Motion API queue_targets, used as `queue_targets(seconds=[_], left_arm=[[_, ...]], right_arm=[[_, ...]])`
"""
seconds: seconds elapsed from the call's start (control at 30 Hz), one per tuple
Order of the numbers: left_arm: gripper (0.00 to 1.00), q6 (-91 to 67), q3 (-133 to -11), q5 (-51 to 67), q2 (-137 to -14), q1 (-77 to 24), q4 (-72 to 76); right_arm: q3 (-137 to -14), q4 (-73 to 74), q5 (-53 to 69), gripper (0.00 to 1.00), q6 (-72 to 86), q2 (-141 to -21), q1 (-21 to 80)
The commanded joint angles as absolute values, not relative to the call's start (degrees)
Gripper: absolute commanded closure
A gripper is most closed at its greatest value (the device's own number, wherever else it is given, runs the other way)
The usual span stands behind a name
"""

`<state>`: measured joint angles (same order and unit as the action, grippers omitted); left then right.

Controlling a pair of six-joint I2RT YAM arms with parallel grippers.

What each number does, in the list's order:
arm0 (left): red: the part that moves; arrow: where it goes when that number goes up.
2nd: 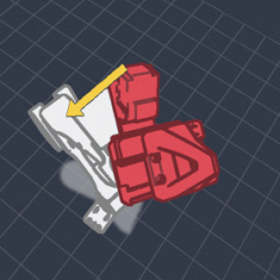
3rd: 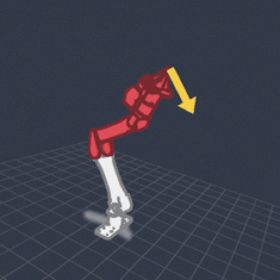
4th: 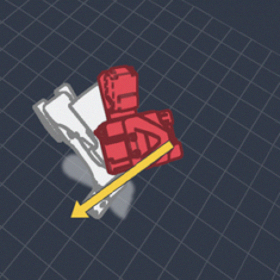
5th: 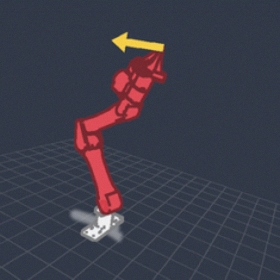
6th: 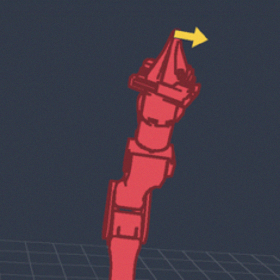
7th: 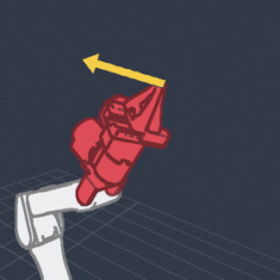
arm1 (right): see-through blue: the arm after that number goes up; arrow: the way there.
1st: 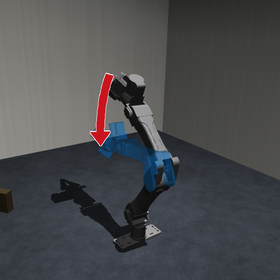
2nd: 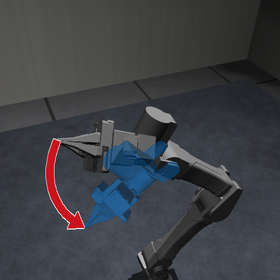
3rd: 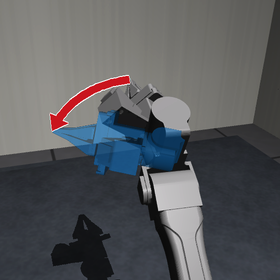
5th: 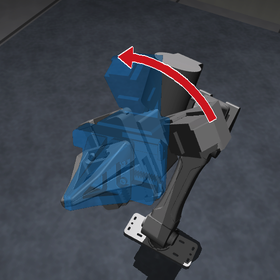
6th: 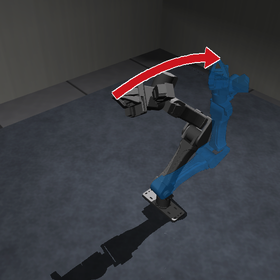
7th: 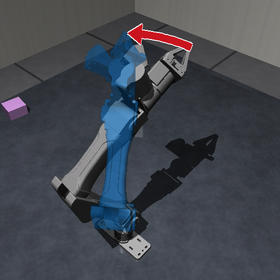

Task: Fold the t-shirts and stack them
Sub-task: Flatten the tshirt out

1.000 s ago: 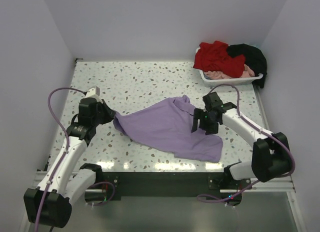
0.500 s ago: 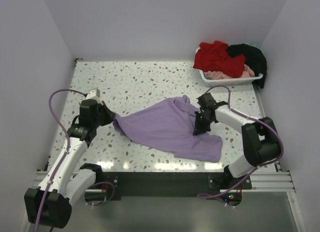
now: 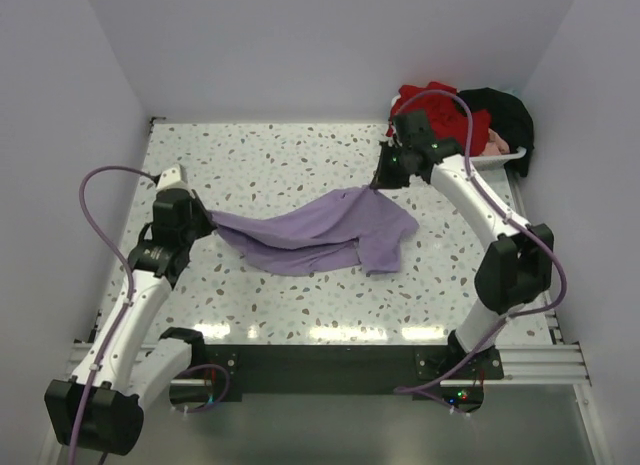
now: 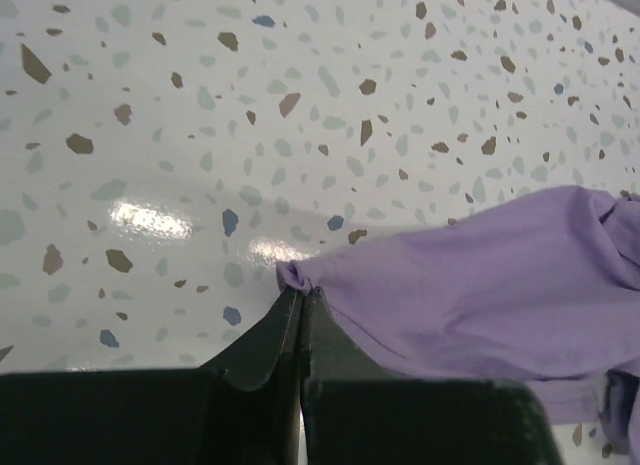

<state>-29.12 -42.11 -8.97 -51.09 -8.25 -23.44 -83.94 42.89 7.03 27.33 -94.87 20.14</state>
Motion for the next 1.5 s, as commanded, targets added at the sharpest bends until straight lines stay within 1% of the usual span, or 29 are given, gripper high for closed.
queue_targets(seconds=[0.0,0.07,0.1,0.13,0.17,0.2,0.27,0.37,0.4,0.43,0.47,0.53,0.6,0.63,0.7,0.87,1.03,1.2,1.3,1.33,1.37,1.4,1.43,1.47], left_arm=[[1.0,-26.81,-45.18,-16.17,-50.54,-7.91,-21.89],[1.0,-26.89,-44.91,-16.79,-51.41,-7.91,-21.18],[1.0,-26.46,-45.0,-17.14,-52.03,-7.82,-20.75],[1.0,-26.46,-44.83,-18.44,-53.51,-7.91,-20.83],[1.0,-26.46,-44.65,-19.24,-54.31,-7.82,-20.83],[1.0,-26.37,-44.56,-19.86,-54.93,-7.82,-20.66],[1.0,-26.46,-43.43,-20.57,-56.25,-7.82,-19.78],[1.0,-27.07,-43.33,-21.09,-57.92,-7.65,-19.51],[1.0,-27.16,-43.68,-21.35,-58.53,-7.56,-20.64],[1.0,-27.25,-43.77,-21.97,-58.71,-7.56,-21.09],[1.0,-26.81,-43.6,-22.06,-58.8,-7.47,-21.18],[1.0,-25.85,-43.16,-21.8,-58.97,-7.3,-21.01],[1.0,-24.79,-42.89,-21.45,-59.15,-7.21,-21.35],[1.0,-24.61,-42.8,-20.92,-59.24,-7.03,-21.44],[1.0,-24.52,-42.8,-20.31,-58.89,-6.94,-21.45],[1.0,-26.62,-41.58,-18.28,-58.8,-6.94,-21.36],[1.0,-29.18,-40.26,-16.18,-57.39,-7.03,-21.01],[1.0,-29.71,-39.9,-14.59,-56.43,-6.94,-21.18],[1.0,-28.83,-40.43,-14.33,-56.43,-6.94,-21.71],[1.0,-28.83,-40.6,-14.5,-56.43,-6.94,-21.8],[1.0,-28.57,-40.78,-14.59,-56.51,-6.94,-21.88],[1.0,-28.48,-40.78,-14.68,-56.51,-6.94,-21.8],[1.0,-28.3,-40.78,-14.59,-56.69,-6.94,-21.62],[1.0,-28.21,-40.78,-14.5,-57.12,-6.94,-21.1]], right_arm=[[-95.08,45.52,7.64,1.0,25.84,-103.07,20.21],[-99.65,46.31,8.26,1.0,25.75,-108.42,20.74],[-103.32,46.23,8.87,0.92,25.66,-110.02,20.74],[-105.01,46.32,9.14,0.78,25.93,-111.52,20.83],[-106.6,47.36,9.66,0.49,25.93,-113.27,20.83],[-109.66,48.24,9.84,0.4,25.93,-115.55,20.83],[-111.09,50.7,9.32,0.26,25.75,-116.45,20.74],[-105.32,50.2,6.16,0.22,24.26,-111.73,20.48],[-98.51,49.32,5.2,0.22,24.26,-107.01,20.13],[-94.52,48.09,5.45,0.22,24.52,-104.61,19.52],[-86.39,45.55,5.97,0.22,25.91,-101.89,17.95],[-78.7,43.34,7.03,0.24,27.24,-95.32,16.18],[-69.93,41.58,6.86,0.26,27.51,-91.69,14.24],[-67.79,41.57,6.59,0.27,27.42,-88.54,13.72],[-62.17,40.7,6.5,0.28,26.98,-86.15,13.1],[-55.21,36.31,9.49,0.3,27.77,-84.9,13.01],[-55.81,34.72,8.8,0.3,26.72,-87.97,12.92],[-55.81,30.77,9.31,0.36,26.89,-92.19,12.31],[-56.42,29.53,9.58,0.44,26.54,-95.27,12.39],[-56.6,29.44,9.58,0.52,26.28,-96.23,12.39],[-57.12,29.44,9.49,0.58,25.93,-96.5,12.22],[-57.39,29.7,9.23,0.78,25.84,-96.42,12.13],[-58.26,30.66,8.79,0.88,25.93,-95.55,12.13],[-58.97,31.2,8.44,0.94,25.84,-94.93,11.95]])
